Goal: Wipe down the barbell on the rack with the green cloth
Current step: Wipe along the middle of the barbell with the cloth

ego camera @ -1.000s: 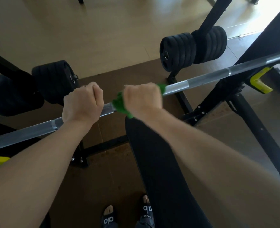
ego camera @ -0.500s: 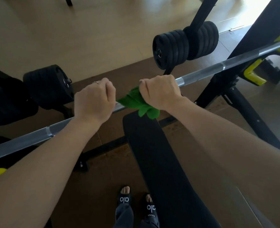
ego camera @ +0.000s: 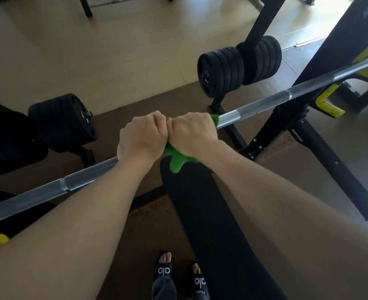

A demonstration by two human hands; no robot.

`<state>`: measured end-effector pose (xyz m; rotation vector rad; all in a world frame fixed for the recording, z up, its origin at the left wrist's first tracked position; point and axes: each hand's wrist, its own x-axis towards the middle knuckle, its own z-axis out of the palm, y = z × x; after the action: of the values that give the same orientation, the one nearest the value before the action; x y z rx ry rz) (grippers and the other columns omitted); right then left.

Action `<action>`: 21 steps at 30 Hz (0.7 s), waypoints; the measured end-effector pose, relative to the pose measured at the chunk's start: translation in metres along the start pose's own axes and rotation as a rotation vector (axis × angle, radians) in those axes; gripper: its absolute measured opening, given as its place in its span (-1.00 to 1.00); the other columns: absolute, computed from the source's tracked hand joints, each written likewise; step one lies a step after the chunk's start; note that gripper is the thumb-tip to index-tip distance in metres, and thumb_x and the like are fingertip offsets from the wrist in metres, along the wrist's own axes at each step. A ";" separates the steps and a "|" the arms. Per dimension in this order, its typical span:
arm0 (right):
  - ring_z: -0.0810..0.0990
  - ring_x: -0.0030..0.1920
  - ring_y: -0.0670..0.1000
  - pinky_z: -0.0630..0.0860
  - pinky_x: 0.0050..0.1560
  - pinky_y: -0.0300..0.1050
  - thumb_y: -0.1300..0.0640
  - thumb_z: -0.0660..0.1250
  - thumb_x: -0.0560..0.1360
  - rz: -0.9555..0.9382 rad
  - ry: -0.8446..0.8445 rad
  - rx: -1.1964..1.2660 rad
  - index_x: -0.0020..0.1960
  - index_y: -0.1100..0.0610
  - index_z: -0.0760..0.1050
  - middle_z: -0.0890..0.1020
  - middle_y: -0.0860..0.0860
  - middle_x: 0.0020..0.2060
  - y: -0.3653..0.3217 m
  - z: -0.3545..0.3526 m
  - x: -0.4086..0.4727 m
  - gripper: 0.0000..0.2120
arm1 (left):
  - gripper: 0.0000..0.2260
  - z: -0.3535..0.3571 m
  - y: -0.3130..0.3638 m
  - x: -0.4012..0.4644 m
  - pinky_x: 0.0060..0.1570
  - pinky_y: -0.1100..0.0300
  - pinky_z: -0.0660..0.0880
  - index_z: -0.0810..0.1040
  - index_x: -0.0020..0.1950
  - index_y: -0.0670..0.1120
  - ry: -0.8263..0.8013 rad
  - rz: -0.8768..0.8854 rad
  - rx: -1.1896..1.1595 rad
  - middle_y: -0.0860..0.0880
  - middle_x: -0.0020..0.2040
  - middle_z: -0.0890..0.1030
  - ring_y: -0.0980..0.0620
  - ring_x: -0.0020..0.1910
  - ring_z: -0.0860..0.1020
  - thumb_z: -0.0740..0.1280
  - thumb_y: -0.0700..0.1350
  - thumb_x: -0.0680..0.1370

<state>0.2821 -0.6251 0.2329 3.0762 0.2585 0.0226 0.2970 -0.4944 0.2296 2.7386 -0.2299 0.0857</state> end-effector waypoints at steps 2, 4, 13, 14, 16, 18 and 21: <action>0.41 -0.41 0.04 0.27 -0.34 -0.05 0.04 -0.06 0.69 -0.013 0.007 0.015 -0.32 0.00 0.30 0.39 -0.08 -0.45 -0.005 0.001 0.001 -0.57 | -0.59 -0.001 -0.001 0.001 -0.27 0.08 0.25 0.24 -0.34 0.03 -0.002 -0.005 -0.004 0.06 -0.40 0.35 -0.06 -0.42 0.35 0.03 0.04 0.71; 0.42 -0.42 0.03 0.24 -0.38 -0.06 0.03 -0.09 0.70 -0.059 -0.012 0.025 -0.31 0.01 0.30 0.42 -0.08 -0.44 0.001 0.000 0.001 -0.56 | -0.60 -0.002 -0.001 -0.001 -0.32 0.09 0.23 0.25 -0.35 0.03 0.021 0.010 -0.029 0.05 -0.41 0.38 0.03 -0.46 0.33 0.03 0.01 0.70; 0.41 -0.42 0.09 0.49 -0.30 0.03 -0.02 -0.19 0.66 0.070 -0.078 -0.172 -0.25 0.15 0.29 0.46 0.04 -0.40 0.154 0.002 -0.010 -0.54 | -0.57 0.000 -0.003 -0.002 -0.52 0.24 0.21 0.37 -0.39 -0.05 0.066 0.049 -0.009 -0.03 -0.52 0.40 -0.01 -0.58 0.38 0.03 -0.10 0.68; 0.38 -0.43 0.08 0.45 -0.30 0.01 -0.06 -0.29 0.59 0.107 -0.048 -0.151 -0.29 0.13 0.31 0.50 0.07 -0.39 0.159 0.007 -0.008 -0.47 | -0.56 0.001 -0.003 -0.002 -0.52 0.24 0.21 0.38 -0.39 -0.06 0.065 0.050 -0.005 -0.03 -0.52 0.40 -0.02 -0.59 0.38 0.02 -0.10 0.68; 0.36 -0.41 0.09 0.31 -0.33 -0.03 -0.04 -0.29 0.57 0.165 0.006 -0.172 -0.26 0.15 0.41 0.53 0.06 -0.37 0.154 0.016 -0.007 -0.43 | -0.56 0.003 -0.003 -0.002 -0.52 0.25 0.22 0.38 -0.39 -0.06 0.065 0.075 0.022 -0.02 -0.53 0.40 -0.03 -0.59 0.38 0.02 -0.10 0.68; 0.35 -0.40 0.09 0.24 -0.31 -0.02 0.04 -0.13 0.66 0.230 0.045 -0.184 -0.19 0.17 0.50 0.45 0.01 -0.41 0.146 0.017 -0.011 -0.50 | -0.56 0.004 -0.002 -0.004 -0.55 0.27 0.17 0.35 -0.40 -0.05 0.073 0.112 0.060 -0.01 -0.54 0.37 0.01 -0.62 0.33 0.03 -0.11 0.68; 0.35 -0.50 0.01 0.22 -0.42 -0.09 0.04 0.01 0.69 0.164 -0.012 -0.227 -0.21 0.14 0.45 0.42 -0.03 -0.48 0.106 0.004 -0.015 -0.60 | -0.57 0.003 0.002 -0.004 -0.56 0.28 0.15 0.32 -0.40 -0.04 0.080 0.138 0.094 0.00 -0.55 0.35 0.01 -0.63 0.31 0.05 -0.12 0.68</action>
<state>0.2848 -0.7320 0.2351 2.8611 0.0008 0.0380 0.2927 -0.4967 0.2274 2.8021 -0.4018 0.2486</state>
